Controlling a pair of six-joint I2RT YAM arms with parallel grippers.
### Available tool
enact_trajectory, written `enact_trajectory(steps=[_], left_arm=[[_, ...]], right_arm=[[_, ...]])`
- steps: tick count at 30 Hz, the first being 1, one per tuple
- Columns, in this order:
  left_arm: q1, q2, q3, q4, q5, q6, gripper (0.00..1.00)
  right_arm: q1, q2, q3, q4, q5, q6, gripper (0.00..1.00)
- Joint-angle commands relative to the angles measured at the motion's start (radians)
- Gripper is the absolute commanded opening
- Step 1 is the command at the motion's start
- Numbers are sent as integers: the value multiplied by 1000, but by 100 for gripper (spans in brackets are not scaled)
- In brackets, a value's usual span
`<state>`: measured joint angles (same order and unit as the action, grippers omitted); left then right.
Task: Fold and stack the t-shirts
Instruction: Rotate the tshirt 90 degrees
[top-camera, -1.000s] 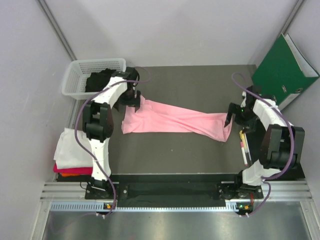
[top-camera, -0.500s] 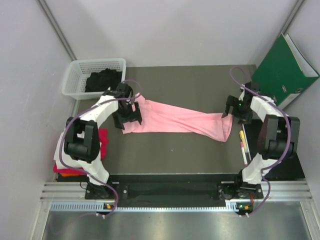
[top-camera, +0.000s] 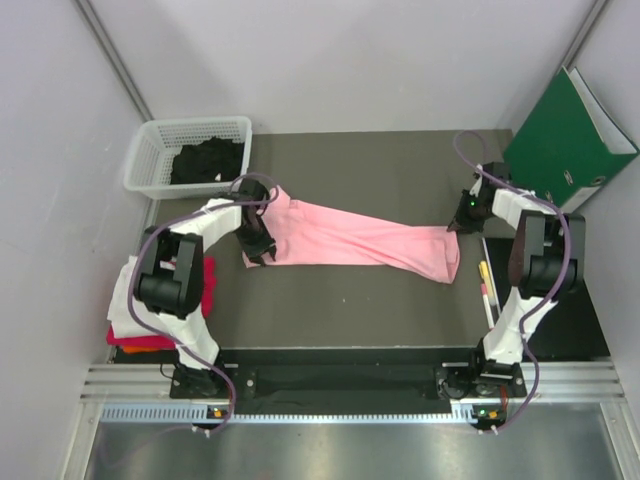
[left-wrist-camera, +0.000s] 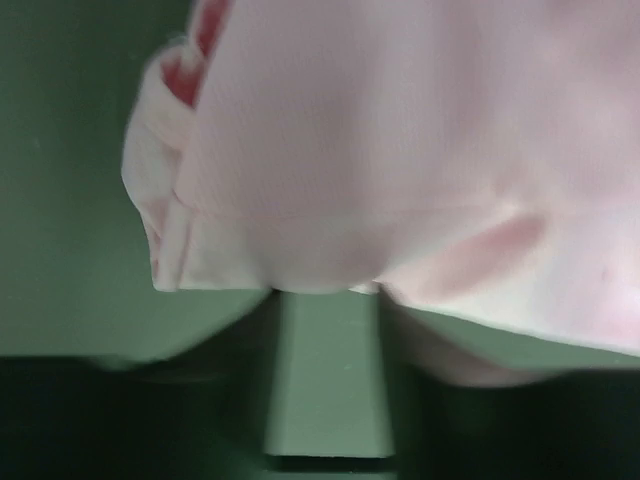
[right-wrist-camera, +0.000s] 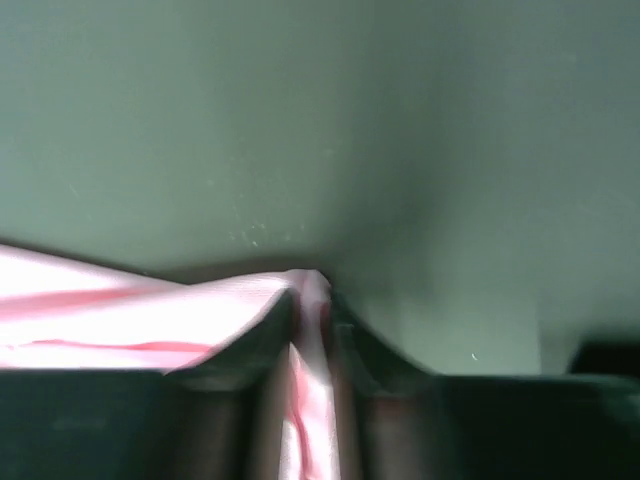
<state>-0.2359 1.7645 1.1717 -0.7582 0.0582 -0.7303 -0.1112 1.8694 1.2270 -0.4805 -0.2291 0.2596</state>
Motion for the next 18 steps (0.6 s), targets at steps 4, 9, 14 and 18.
enact_trajectory(steps=[4,9,14,18], left_arm=[[4,257,252,-35,-121,-23,0],[-3,430,496,-55,-121,14,0],[-6,608,781,-98,-81,71,0],[-6,786,1059,-61,26,85,0]], right_arm=[[7,-5,-55,68,-113,76,0],[7,-128,-210,7,-124,69,0],[8,-280,-387,-67,-130,75,0],[16,-384,-481,-145,-144,102,0]])
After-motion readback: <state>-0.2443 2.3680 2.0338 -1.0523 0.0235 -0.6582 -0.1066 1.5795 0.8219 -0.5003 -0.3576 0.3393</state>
